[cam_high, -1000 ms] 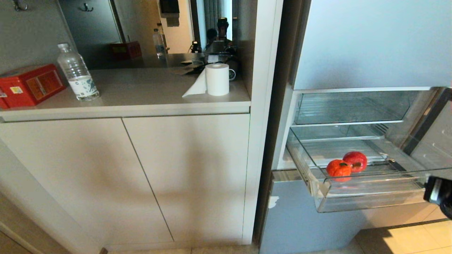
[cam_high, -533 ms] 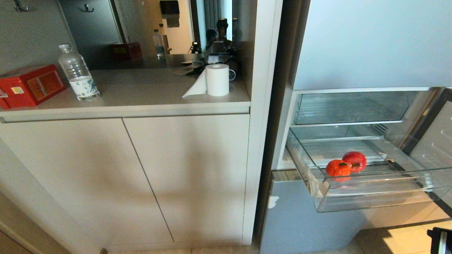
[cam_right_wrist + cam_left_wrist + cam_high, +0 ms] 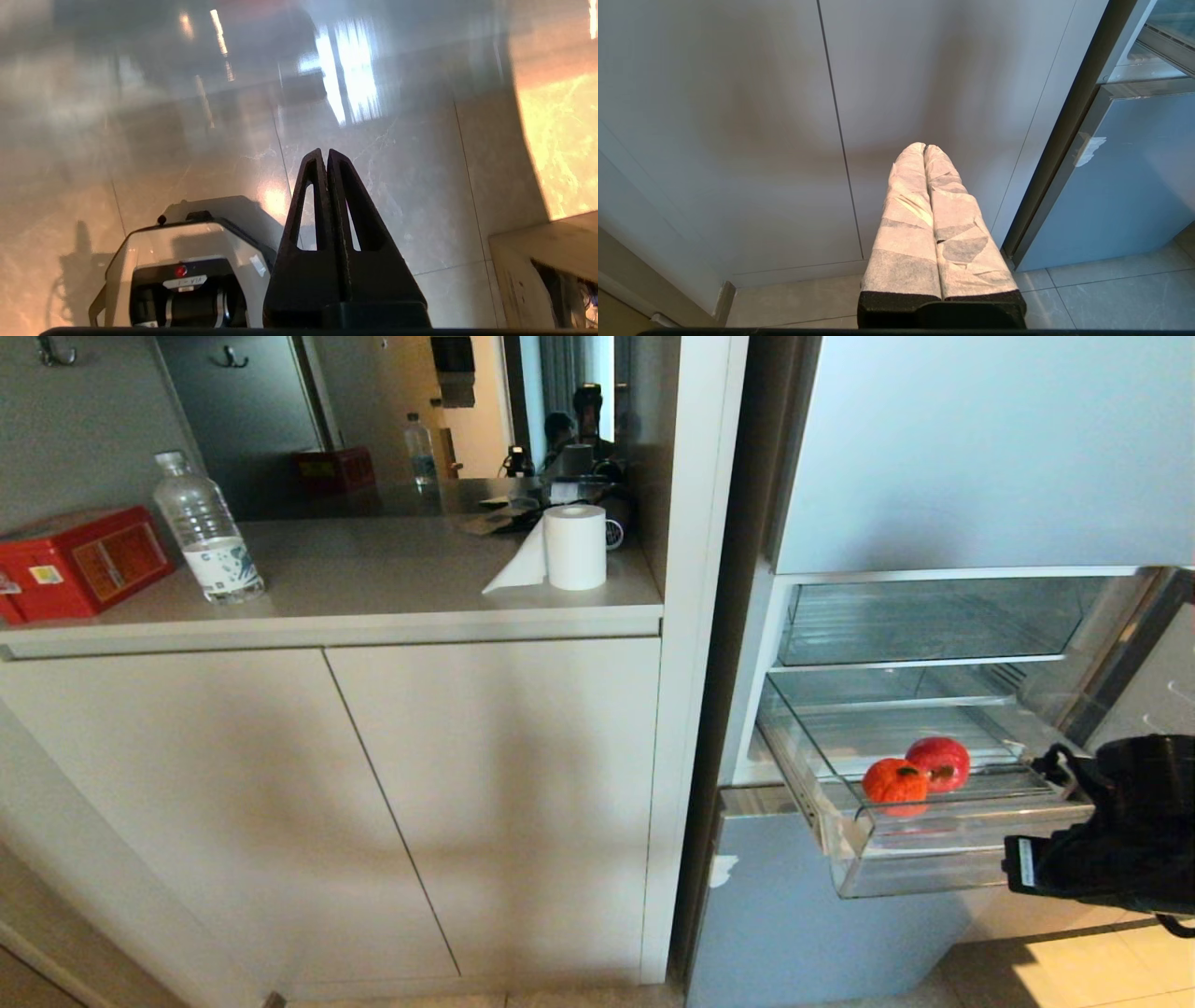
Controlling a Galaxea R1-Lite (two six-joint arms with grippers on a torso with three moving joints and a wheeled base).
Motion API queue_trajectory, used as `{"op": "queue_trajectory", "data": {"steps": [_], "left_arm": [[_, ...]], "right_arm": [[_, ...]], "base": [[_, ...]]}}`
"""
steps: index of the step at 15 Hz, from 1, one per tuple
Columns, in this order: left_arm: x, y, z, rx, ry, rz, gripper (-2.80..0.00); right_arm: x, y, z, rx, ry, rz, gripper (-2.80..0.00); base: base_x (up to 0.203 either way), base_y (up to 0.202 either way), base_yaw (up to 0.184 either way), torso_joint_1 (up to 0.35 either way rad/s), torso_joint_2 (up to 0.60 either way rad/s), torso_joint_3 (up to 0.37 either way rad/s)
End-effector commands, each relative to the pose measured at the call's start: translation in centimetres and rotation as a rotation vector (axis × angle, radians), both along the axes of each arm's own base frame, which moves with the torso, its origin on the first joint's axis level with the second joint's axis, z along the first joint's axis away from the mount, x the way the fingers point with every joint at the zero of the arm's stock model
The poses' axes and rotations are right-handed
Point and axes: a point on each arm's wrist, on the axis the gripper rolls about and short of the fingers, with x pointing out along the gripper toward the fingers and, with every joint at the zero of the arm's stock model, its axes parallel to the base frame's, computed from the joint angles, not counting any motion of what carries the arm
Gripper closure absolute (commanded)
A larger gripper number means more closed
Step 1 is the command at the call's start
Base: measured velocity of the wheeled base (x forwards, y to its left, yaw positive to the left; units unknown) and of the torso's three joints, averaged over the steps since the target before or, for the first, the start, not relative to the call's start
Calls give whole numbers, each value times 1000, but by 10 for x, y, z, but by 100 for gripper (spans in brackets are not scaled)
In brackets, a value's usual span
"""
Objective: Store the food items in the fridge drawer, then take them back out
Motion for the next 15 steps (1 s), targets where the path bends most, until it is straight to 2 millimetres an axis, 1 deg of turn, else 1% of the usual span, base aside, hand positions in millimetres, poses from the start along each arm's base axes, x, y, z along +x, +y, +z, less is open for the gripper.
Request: {"op": "queue_trajectory", "data": {"steps": [1,4,6,8,10,12,15], "left_arm": [[0,0,0,0,1,0,0],[0,0,0,0,0,0,0],[0,0,0,0,1,0,0],[0,0,0,0,0,0,0],[0,0,0,0,1,0,0],[0,0,0,0,1,0,0],[0,0,0,0,0,0,0]], "right_arm": [[38,1,-36,3,89,16,0],[74,8,-49,2,70,11,0],[93,23,-45,102,-12,-56,0],[112,34,-36,212,-186,-114,0],[121,40,-35,250,-284,-119,0],[126,45,-38,282,-301,-129,0],[141,47,-46,294,-312,-139,0]], "base": [[0,0,0,0,0,0],[0,0,0,0,0,0],[0,0,0,0,0,0],[0,0,0,0,0,0],[0,0,0,0,0,0],[0,0,0,0,0,0],[0,0,0,0,0,0]]}}
